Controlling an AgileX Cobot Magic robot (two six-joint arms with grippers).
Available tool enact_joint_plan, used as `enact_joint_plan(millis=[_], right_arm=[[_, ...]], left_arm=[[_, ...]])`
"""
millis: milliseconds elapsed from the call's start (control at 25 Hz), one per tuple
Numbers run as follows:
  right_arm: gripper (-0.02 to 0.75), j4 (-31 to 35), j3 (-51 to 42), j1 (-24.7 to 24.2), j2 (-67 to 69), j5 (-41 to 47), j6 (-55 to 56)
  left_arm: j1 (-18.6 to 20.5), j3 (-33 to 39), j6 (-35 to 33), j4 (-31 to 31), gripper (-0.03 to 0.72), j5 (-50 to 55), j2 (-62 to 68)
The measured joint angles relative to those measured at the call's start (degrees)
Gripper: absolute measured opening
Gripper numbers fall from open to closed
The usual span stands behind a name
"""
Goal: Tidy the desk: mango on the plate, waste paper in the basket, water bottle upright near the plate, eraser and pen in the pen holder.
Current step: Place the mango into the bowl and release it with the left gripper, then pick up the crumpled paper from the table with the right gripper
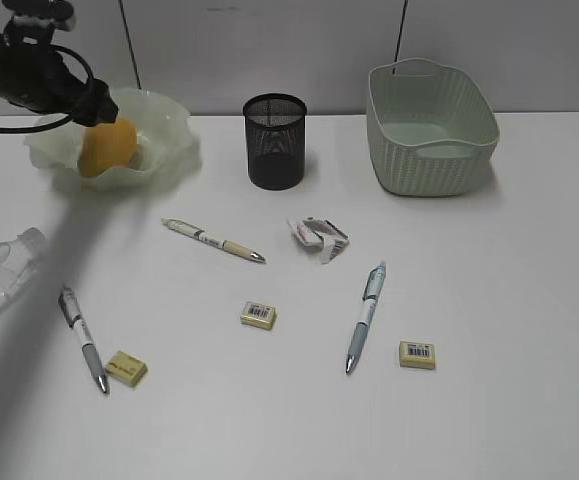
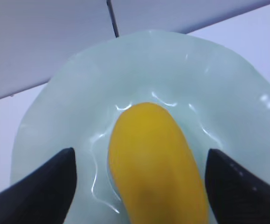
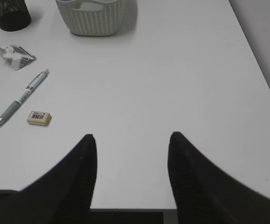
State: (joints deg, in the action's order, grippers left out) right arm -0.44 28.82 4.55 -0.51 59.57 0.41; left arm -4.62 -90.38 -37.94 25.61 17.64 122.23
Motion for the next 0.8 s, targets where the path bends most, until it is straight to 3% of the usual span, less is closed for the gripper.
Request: enact_joint_plan(millis=[200,480,680,800], right_arm=[[0.399,0.05,0.0,0.0,0.0,0.0,0.0],[0.398,0.05,0.0,0.0,0.0,0.0,0.0],[0.397,0.05,0.0,0.0,0.0,0.0,0.0],[0.397,0.05,0.0,0.0,0.0,0.0,0.0]], left_arm=[[0.0,-0.04,0.0,0.05,0.665,1.48,-0.75],[0.0,-0.04,0.26,0.05,0.644,11.99,-8.77],[0.0,-0.04,6.52,-0.07,0.622,21.88,-16.13],[-0.05,-0.04,11.13,-3.56,0.599,28.27,-19.56]])
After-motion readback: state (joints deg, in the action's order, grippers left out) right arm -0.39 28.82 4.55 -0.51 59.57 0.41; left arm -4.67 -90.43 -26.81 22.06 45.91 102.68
